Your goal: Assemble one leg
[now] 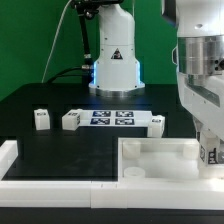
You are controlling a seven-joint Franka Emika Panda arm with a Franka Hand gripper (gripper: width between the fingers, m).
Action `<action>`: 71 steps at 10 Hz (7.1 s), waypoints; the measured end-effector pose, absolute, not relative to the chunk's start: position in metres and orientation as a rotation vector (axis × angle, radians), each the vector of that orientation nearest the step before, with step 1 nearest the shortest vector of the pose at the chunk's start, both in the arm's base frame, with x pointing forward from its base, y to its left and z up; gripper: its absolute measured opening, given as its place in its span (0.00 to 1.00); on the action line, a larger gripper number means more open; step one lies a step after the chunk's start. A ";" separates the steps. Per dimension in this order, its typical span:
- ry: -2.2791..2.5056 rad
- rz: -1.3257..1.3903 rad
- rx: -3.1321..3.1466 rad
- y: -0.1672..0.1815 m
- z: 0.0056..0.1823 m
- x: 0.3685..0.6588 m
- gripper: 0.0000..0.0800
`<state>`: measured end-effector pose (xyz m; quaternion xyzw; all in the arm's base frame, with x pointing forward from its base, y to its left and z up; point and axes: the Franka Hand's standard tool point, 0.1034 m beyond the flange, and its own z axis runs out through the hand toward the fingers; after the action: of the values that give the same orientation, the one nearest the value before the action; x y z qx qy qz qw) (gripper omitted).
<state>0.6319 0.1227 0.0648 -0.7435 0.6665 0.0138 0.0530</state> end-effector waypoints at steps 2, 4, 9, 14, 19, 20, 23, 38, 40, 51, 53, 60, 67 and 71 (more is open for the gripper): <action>1.701 0.016 -2.515 0.124 0.066 0.633 0.80; 1.362 -0.011 -2.714 0.125 0.068 0.635 0.81; 0.478 -0.071 -3.040 0.122 0.068 0.636 0.81; -0.058 -0.092 -3.105 0.111 0.069 0.638 0.81; -0.004 -0.090 -3.105 0.111 0.068 0.638 0.36; 0.017 -0.090 -3.103 0.111 0.068 0.638 0.36; 0.568 -0.076 -3.039 0.117 0.068 0.637 0.36; 2.315 0.040 -1.967 0.118 0.067 0.635 0.36; 2.260 0.037 -2.030 0.118 0.066 0.634 0.73; 0.708 -0.072 -3.002 0.124 0.068 0.635 0.81; 0.458 -0.083 -3.059 0.121 0.067 0.635 0.81; 0.434 -0.084 -3.068 0.116 0.067 0.636 0.36; 1.208 -0.074 -2.917 0.090 0.068 0.631 0.38; 1.342 -0.065 -2.884 0.080 0.068 0.628 0.72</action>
Offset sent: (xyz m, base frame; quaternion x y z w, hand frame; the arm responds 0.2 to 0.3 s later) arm 0.0029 0.0059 0.0065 -0.0129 -0.0071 -0.2392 0.9708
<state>0.6284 0.0805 0.0677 -0.9063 0.4217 -0.0204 -0.0200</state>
